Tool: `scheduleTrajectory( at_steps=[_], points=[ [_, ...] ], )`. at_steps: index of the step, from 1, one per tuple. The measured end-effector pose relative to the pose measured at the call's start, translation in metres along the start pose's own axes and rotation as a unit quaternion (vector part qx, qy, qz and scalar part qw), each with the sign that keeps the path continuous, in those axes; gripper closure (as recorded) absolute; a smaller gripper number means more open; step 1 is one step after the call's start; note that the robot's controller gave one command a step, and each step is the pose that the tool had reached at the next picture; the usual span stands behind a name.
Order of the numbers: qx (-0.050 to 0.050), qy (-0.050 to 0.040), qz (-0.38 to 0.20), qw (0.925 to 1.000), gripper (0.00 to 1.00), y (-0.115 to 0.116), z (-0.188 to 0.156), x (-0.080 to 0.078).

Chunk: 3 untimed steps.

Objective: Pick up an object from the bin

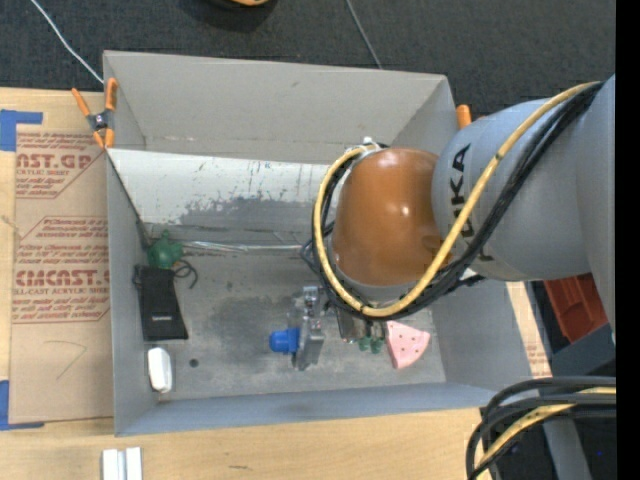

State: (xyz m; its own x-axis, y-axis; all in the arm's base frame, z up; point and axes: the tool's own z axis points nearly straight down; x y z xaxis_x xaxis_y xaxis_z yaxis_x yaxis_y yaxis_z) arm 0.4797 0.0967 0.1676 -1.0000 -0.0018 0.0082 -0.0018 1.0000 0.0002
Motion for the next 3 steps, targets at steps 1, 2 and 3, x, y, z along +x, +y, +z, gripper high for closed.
scheduleTrajectory(
  at_steps=[1,2,3],
  points=[
    [-0.001,-0.0040,0.001,1.0000,0.00,-0.001,-0.004,-0.002],
    [0.000,0.0000,-0.001,1.0000,0.00,0.013,-0.108,-0.011],
    [-0.002,-0.0071,0.026,0.9996,0.00,0.023,-0.167,-0.022]
  ],
)
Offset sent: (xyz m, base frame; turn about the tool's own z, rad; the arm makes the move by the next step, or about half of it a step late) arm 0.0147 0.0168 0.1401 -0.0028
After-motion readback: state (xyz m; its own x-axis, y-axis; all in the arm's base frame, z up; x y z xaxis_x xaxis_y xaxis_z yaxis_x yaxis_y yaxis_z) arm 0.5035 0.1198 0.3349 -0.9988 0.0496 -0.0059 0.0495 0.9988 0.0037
